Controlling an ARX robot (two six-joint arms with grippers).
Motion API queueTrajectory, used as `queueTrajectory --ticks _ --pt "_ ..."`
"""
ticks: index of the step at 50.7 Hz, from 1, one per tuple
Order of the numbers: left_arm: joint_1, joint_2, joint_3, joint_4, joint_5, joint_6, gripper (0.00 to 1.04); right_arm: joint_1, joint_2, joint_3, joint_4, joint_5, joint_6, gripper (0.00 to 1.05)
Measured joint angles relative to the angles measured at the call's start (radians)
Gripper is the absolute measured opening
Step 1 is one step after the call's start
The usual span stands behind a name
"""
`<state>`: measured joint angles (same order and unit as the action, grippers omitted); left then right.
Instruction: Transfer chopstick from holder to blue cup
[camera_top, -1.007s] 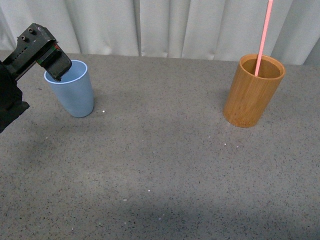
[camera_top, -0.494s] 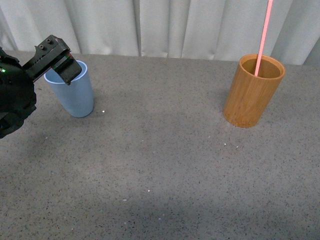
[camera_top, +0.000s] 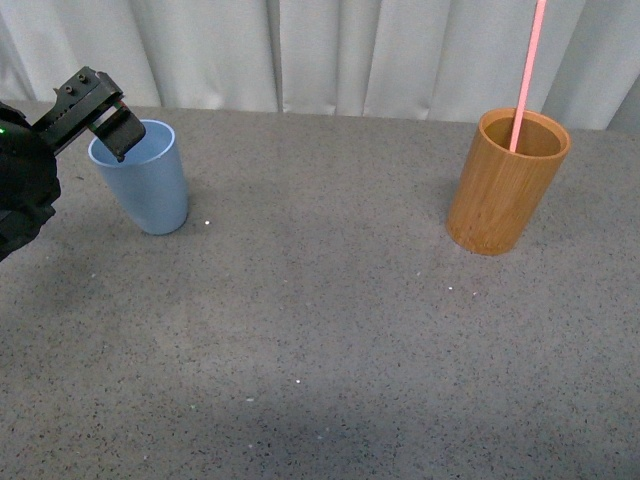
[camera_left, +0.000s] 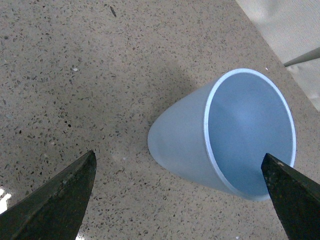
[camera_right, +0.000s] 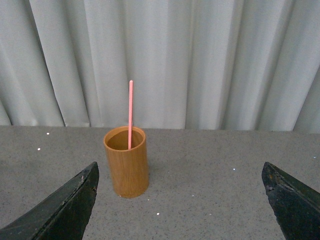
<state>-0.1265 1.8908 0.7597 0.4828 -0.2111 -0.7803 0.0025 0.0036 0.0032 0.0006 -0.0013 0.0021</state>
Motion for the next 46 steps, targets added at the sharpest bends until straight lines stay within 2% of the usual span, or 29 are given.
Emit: queueTrajectory --ticks 46 --pt "0.027 0.062 0.103 -0.066 -0.032 0.008 0.98 0.000 0.000 0.000 0.000 0.000 0.000 0.95"
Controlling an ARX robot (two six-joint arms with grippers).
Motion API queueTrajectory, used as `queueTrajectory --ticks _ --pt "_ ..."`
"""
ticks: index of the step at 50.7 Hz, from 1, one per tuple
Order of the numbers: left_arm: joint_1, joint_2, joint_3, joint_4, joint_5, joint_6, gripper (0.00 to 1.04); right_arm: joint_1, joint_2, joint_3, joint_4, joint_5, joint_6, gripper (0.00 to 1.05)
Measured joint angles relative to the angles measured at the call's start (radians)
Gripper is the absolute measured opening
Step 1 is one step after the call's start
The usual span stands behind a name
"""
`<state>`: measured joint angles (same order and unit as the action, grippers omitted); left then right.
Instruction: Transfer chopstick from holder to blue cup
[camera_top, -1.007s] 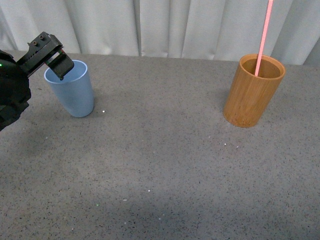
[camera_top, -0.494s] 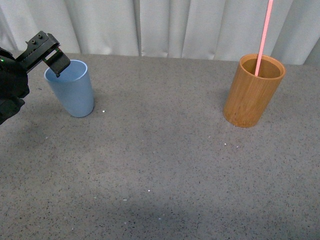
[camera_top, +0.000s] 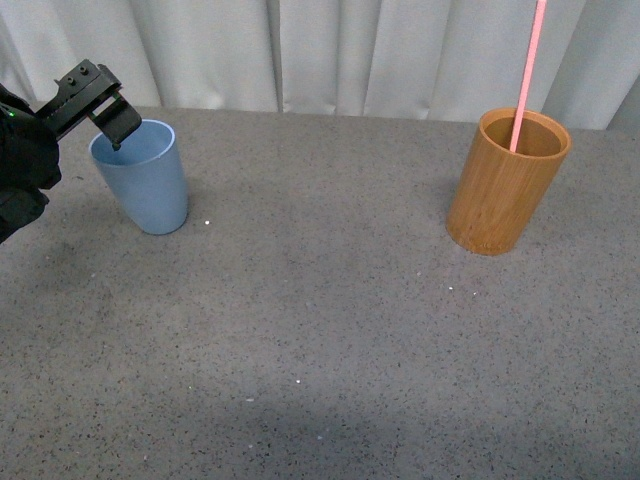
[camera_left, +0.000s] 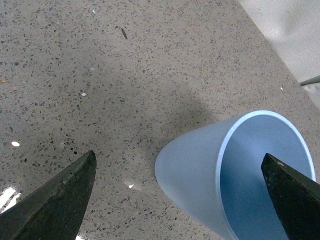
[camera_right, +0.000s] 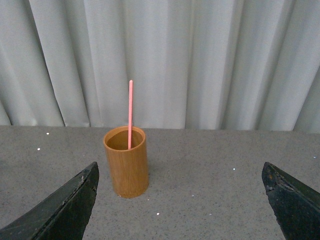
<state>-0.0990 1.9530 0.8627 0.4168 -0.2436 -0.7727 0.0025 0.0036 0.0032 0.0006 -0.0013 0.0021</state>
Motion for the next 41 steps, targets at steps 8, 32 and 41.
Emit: queueTrajectory --ticks 8,32,41 --pt "0.000 0.001 0.000 -0.003 -0.001 0.001 0.98 0.000 0.000 0.000 0.000 0.000 0.000 0.95" --pt "0.000 0.021 0.000 -0.011 -0.009 0.011 0.98 0.000 0.000 0.000 0.000 0.000 0.000 0.95" --pt "0.000 0.023 0.000 -0.011 -0.010 0.012 0.98 0.000 0.000 0.000 0.000 0.000 0.000 0.95"
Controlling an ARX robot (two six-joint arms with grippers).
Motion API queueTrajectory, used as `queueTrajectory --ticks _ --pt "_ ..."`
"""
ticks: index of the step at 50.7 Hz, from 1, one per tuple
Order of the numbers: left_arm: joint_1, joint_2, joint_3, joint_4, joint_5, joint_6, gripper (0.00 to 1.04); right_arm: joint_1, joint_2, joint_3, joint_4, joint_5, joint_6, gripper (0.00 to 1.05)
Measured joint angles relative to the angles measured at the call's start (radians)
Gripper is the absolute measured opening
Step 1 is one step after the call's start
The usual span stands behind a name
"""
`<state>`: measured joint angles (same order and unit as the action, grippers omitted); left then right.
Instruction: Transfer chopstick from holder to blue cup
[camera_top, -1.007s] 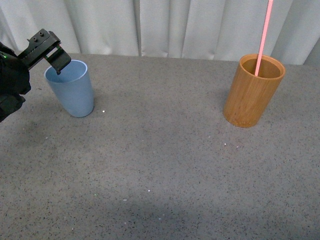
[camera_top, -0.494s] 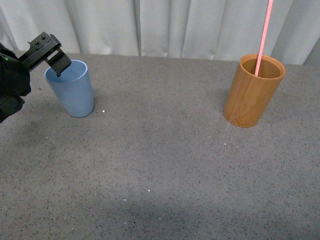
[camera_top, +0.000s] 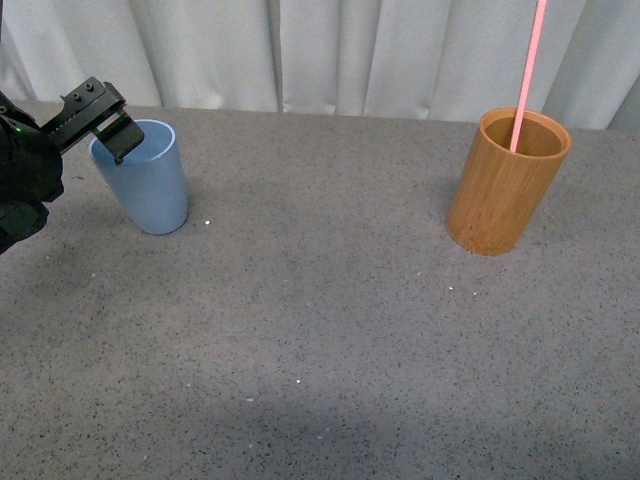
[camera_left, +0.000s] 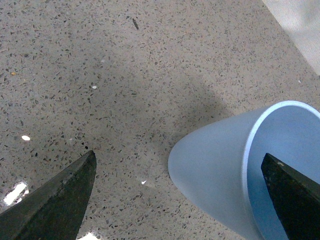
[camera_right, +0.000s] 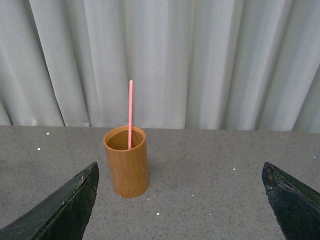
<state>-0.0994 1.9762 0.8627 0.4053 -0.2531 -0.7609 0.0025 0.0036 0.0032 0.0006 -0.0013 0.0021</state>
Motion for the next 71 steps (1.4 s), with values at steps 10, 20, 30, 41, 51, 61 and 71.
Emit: queueTrajectory --ticks 10,20,30,41,51,61,71 --pt "-0.010 0.008 0.007 -0.017 -0.014 0.018 0.86 0.000 0.000 0.000 0.000 0.000 0.000 0.95" --pt "-0.014 0.010 0.011 -0.026 -0.015 0.024 0.47 0.000 0.000 0.000 0.000 0.000 0.000 0.95" --pt "-0.015 0.010 0.011 -0.023 0.015 0.022 0.20 0.000 0.000 0.000 0.000 0.000 0.000 0.95" --pt "-0.019 0.008 0.010 -0.018 0.023 0.018 0.04 0.000 0.000 0.000 0.000 0.000 0.000 0.95" --pt "-0.032 -0.051 -0.032 -0.010 0.041 0.021 0.04 0.000 0.000 0.000 0.000 0.000 0.000 0.95" --pt "-0.082 -0.155 -0.083 -0.013 0.076 0.044 0.04 0.000 0.000 0.000 0.000 0.000 0.000 0.95" --pt "-0.177 -0.219 -0.120 -0.017 0.122 0.057 0.04 0.000 0.000 0.000 0.000 0.000 0.000 0.95"
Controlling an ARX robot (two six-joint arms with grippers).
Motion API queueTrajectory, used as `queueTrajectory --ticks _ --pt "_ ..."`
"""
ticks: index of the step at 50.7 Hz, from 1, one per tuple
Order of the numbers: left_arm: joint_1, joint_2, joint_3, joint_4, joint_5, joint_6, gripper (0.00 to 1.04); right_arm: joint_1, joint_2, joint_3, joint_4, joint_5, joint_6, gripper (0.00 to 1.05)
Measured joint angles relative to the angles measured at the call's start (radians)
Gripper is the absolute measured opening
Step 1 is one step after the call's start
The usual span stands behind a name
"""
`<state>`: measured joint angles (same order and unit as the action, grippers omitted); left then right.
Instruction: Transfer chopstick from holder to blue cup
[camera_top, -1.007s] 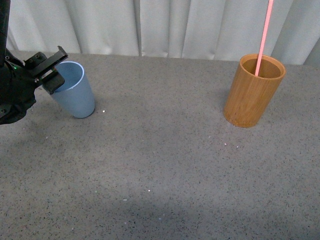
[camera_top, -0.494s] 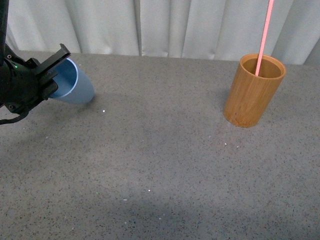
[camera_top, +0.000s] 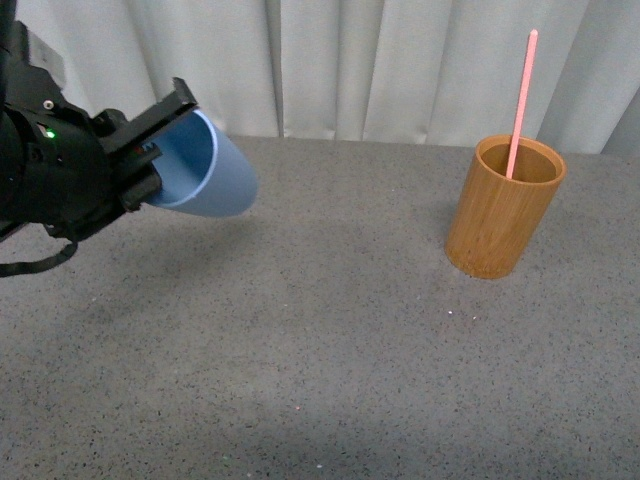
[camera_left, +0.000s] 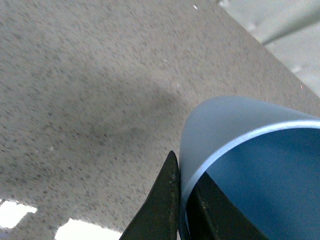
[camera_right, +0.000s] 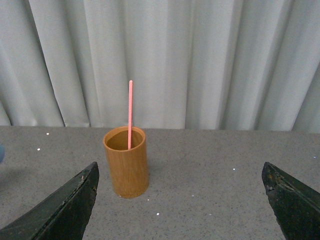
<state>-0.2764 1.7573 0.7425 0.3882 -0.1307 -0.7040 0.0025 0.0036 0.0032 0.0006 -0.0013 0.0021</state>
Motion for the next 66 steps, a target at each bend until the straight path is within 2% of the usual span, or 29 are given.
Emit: queueTrajectory --ticks 8,22,66 --pt "-0.114 0.001 -0.025 -0.024 0.034 0.015 0.04 0.000 0.000 0.000 0.000 0.000 0.000 0.95" --pt "-0.204 0.032 -0.034 -0.106 0.085 0.067 0.04 0.000 0.000 0.000 0.000 0.000 0.000 0.95" --pt "-0.231 0.077 -0.039 -0.113 0.057 0.099 0.04 0.000 0.000 0.000 0.000 0.000 0.000 0.95"
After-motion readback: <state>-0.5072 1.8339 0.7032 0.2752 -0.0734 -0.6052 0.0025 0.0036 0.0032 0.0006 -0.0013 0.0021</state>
